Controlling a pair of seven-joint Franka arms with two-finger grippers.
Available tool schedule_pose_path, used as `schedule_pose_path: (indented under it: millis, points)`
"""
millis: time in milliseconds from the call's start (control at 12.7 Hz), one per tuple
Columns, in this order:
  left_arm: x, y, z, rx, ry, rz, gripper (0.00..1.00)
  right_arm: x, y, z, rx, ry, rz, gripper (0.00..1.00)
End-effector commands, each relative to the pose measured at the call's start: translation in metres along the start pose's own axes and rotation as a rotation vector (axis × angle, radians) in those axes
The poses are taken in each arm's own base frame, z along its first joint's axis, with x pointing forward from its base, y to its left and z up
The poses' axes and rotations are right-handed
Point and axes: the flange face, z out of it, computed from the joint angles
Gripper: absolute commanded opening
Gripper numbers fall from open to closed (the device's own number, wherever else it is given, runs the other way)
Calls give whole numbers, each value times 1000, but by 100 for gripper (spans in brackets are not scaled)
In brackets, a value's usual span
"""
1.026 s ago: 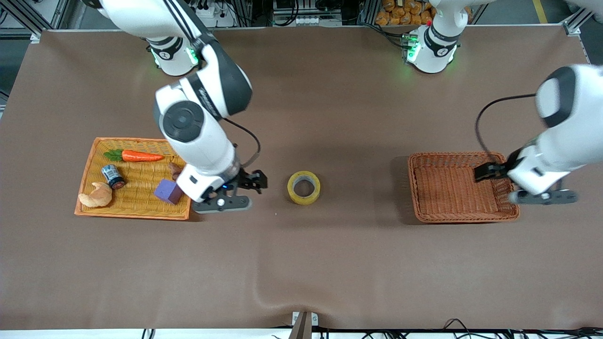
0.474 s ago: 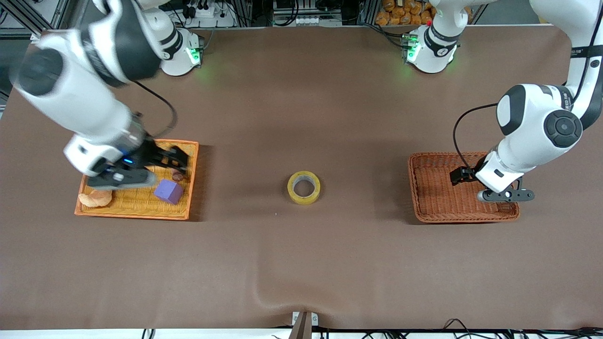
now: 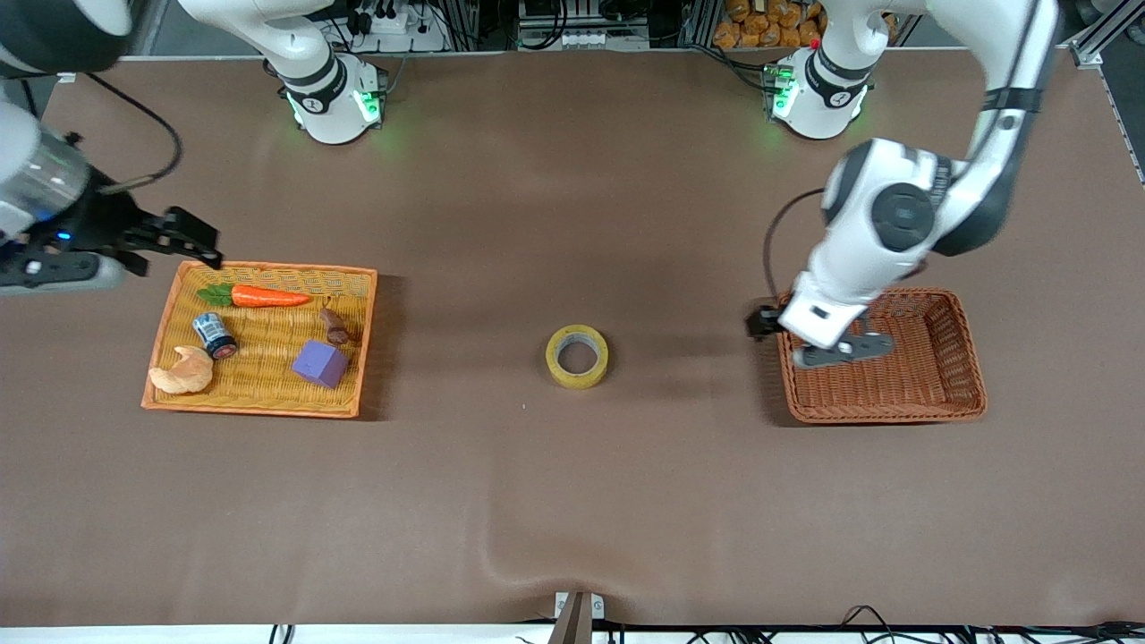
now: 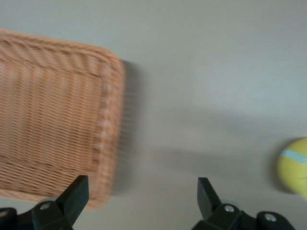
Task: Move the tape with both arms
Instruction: 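Lower the left gripper onto the tape roll and grasp its rim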
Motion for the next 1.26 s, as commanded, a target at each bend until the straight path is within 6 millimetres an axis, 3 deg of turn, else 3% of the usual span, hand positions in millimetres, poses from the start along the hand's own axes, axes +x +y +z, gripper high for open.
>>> schedule_pose_path:
  millis: [0, 79, 158, 237, 395, 553, 947, 1026, 1105, 1184]
  points:
    - [-10, 83, 34, -15, -12, -85, 100, -33, 48, -17, 5, -41, -69, 100]
    - [-21, 113, 47, -22, -23, -86, 100, -36, 68, -20, 9, -37, -64, 100]
    - [-33, 140, 61, -26, -34, -86, 100, -36, 75, -23, 6, -28, -55, 100]
    - [-39, 165, 73, -38, -40, -97, 100, -38, 73, -19, 10, -51, -42, 100]
    - [-39, 195, 89, -63, -38, -100, 100, -39, 61, -7, 12, -110, 42, 100]
    - [-48, 212, 107, -98, -15, -78, 100, -35, 54, -17, -18, -74, 31, 100]
    - [-63, 219, 162, -94, -7, -29, 100, -29, 50, -22, -68, -35, 9, 100]
    - [-63, 219, 165, -95, -6, -19, 81, -29, 53, -23, -68, -32, 14, 100]
    - [-63, 218, 167, -92, -6, -9, 46, -29, 56, -24, -66, -28, 18, 100]
    - [-63, 218, 166, -92, -6, 1, 19, -29, 57, -28, -67, -22, 20, 100]
